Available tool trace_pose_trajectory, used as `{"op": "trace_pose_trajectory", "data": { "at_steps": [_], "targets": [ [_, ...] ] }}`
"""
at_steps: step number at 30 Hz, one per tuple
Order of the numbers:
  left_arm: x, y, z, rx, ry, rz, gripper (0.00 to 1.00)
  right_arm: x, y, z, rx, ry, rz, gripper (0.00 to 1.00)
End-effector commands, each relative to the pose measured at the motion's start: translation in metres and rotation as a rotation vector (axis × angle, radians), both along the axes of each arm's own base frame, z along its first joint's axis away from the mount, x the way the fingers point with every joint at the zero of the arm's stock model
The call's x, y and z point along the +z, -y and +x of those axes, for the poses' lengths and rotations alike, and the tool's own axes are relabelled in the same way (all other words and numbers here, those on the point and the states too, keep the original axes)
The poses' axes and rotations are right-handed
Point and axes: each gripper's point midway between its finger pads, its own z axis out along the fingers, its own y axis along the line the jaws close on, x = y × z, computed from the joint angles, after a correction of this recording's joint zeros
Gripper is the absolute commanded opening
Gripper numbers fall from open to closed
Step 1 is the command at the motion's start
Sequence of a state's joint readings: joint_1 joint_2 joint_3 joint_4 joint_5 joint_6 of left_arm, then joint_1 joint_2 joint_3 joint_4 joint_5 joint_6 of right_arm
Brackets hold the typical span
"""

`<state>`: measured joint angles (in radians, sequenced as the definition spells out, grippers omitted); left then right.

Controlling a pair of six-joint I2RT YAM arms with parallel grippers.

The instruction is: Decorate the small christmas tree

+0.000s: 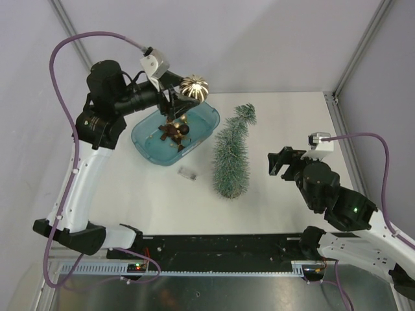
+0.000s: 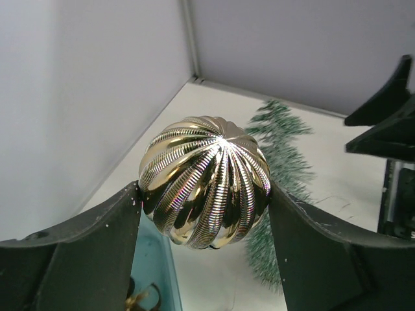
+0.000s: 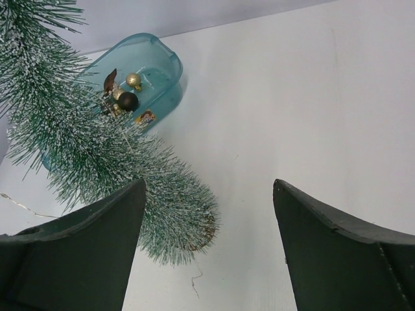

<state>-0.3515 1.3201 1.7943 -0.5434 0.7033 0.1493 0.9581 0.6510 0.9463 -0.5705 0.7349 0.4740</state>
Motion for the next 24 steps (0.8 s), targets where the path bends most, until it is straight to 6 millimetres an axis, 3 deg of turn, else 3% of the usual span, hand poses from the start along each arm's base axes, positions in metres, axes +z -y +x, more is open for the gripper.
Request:
{"op": "trace_pose_trajectory", "data": {
  "at_steps": [1, 8, 15, 24],
  "targets": [
    [0.024, 0.023, -0.023, -0.126, 0.058, -0.021, 0.37, 0.006, -0.001, 0.004, -0.019, 0.008, 0.012, 0.84],
    [0.018, 0.046, -0.057, -0.325, -0.037, -0.05, 0.37, 0.002, -0.004, 0.009, -0.025, 0.01, -0.01, 0.84],
    [0.007, 0.058, -0.073, -0.438, -0.136, -0.06, 0.36, -0.002, -0.012, 0.022, -0.023, 0.014, -0.005, 0.84],
    [-0.012, 0.073, -0.069, -0.48, -0.201, -0.043, 0.36, 0.003, -0.013, 0.036, -0.01, 0.035, 0.02, 0.84]
  ]
}}
